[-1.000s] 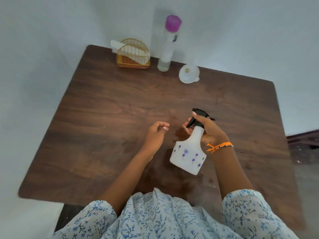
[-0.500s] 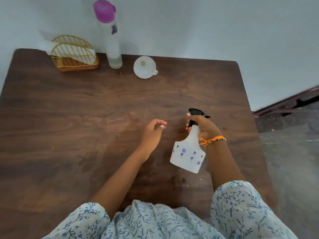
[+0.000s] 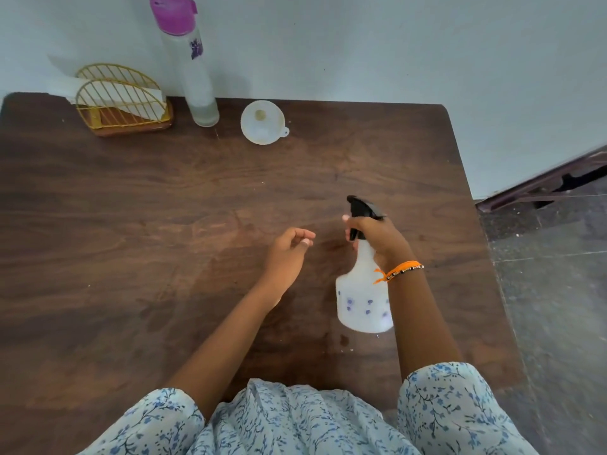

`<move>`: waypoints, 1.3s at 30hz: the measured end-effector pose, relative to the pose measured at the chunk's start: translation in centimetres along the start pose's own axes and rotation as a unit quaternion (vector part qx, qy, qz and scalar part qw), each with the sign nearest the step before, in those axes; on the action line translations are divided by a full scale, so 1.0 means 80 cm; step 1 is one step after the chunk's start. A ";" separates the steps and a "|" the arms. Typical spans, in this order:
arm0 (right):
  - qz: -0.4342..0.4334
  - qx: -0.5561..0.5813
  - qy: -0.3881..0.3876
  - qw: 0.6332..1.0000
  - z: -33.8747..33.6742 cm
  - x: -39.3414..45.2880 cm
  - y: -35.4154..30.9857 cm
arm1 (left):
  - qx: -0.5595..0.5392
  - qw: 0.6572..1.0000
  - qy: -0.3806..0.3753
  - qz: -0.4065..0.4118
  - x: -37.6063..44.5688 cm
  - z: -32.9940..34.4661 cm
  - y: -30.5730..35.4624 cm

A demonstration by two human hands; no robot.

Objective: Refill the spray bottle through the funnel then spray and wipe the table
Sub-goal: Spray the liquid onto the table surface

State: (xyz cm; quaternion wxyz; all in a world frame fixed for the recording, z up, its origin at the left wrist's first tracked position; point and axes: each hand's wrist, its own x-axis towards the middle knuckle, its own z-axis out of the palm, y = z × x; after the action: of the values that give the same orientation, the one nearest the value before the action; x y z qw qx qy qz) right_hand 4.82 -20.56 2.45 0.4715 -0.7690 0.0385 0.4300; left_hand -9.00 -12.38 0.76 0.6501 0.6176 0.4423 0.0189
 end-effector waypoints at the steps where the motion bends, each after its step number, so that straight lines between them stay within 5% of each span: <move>1: -0.021 0.007 0.003 1.000 0.001 -0.001 -0.002 | 0.000 1.000 0.001 -0.001 0.000 -0.001 0.000; 13: 0.134 0.128 -0.047 0.982 -0.020 -0.003 0.005 | 0.008 1.000 -0.011 0.003 -0.002 0.006 0.006; 25: 0.161 0.250 -0.024 0.954 -0.028 0.009 0.009 | -0.002 1.000 -0.017 0.004 -0.002 0.007 0.005; 30: 0.168 0.159 0.032 0.972 -0.023 0.009 0.016 | -0.016 1.000 -0.016 0.004 -0.004 0.006 0.006; 39: 0.115 0.009 -0.013 0.993 -0.017 -0.001 0.011 | -0.003 1.000 -0.018 0.001 -0.006 0.004 0.007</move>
State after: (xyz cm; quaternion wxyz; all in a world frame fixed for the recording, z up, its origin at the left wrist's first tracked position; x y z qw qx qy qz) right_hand 5.20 -22.13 2.17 0.4265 -0.7491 0.1249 0.4913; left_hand -8.78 -12.78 1.40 0.6597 0.6161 0.4302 0.0098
